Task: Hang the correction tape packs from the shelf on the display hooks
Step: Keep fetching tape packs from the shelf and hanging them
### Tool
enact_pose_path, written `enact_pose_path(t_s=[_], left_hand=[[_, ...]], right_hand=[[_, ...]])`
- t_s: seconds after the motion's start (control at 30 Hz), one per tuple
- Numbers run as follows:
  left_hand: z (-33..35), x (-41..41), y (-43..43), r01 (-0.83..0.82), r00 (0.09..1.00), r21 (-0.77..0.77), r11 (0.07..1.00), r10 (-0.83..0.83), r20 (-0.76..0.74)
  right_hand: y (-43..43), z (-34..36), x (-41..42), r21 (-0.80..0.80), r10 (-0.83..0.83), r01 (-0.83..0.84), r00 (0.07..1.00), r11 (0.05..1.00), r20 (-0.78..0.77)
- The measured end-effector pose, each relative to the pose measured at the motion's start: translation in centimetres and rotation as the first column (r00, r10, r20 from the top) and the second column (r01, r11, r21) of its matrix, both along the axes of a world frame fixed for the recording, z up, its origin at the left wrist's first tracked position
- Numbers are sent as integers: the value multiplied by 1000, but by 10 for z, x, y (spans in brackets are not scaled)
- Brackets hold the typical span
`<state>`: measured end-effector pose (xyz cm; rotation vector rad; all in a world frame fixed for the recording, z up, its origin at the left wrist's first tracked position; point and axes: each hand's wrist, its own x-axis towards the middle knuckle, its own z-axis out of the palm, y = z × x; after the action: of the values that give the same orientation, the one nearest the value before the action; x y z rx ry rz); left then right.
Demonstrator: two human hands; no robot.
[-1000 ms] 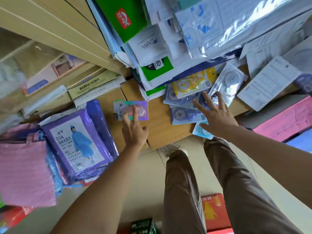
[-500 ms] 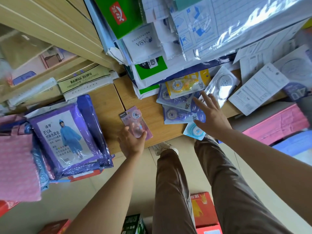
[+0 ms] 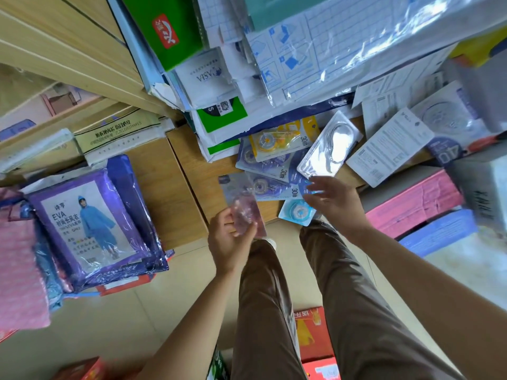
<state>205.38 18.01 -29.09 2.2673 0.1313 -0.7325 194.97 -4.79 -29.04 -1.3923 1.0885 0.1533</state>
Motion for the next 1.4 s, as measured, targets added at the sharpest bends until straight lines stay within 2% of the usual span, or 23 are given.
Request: enact_pose_path(t_s=[0.1, 0.17, 0.23, 0.33, 0.4, 0.47, 0.57, 0.67, 0.73, 0.83, 0.93, 1.0, 1.17, 1.23, 1.4], left_hand=[[15, -21, -28, 109, 993, -142, 984, -115, -36], [18, -31, -43, 218, 973, -197, 956, -228, -26], [22, -38, -55, 329, 939, -239, 913, -343, -17], [27, -40, -69, 417, 884, -299, 858, -460, -87], [24, -32, -76, 466, 856, -275, 841, -508, -101], [15, -18, -83, 531, 838, -188, 826, -545, -27], [0, 10, -99, 616, 771, 34, 787, -611, 181], [-18, 41, -120, 673, 621, 275, 687, -727, 293], [-30, 60, -134, 711, 503, 420, 564, -825, 257], [-42, 81, -147, 757, 389, 531, 381, -916, 103], [-46, 92, -150, 763, 301, 585, 275, -952, 54], [-44, 97, -150, 758, 297, 590, 276, -953, 65], [-40, 104, -144, 751, 392, 565, 342, -919, 36], [-37, 103, -136, 741, 430, 545, 393, -900, 64], [-23, 91, -118, 703, 469, 548, 454, -875, 124]], right_hand=[[15, 19, -7, 317, -101, 94, 995, 944, 5], [21, 27, -14, 426, -147, 124, 989, 896, 23], [20, 32, -21, 439, -208, 170, 977, 882, 41], [12, 33, -35, 371, -277, 259, 961, 892, -4], [3, 29, -45, 330, -330, 324, 943, 887, -40], [-9, 25, -56, 267, -357, 368, 930, 891, -90], [-24, 17, -70, 163, -382, 401, 914, 902, -133], [-31, 11, -81, 93, -397, 412, 906, 906, -148], [-32, 7, -87, 82, -387, 402, 909, 912, -155], [-32, 4, -93, 95, -383, 398, 912, 912, -150], [-32, 4, -96, 96, -378, 392, 916, 915, -137], [-32, 5, -96, 106, -384, 397, 914, 911, -129], [-33, 7, -92, 129, -385, 400, 914, 907, -124], [-35, 8, -90, 132, -375, 388, 920, 912, -110], [-37, 14, -80, 135, -327, 333, 943, 933, -63]])
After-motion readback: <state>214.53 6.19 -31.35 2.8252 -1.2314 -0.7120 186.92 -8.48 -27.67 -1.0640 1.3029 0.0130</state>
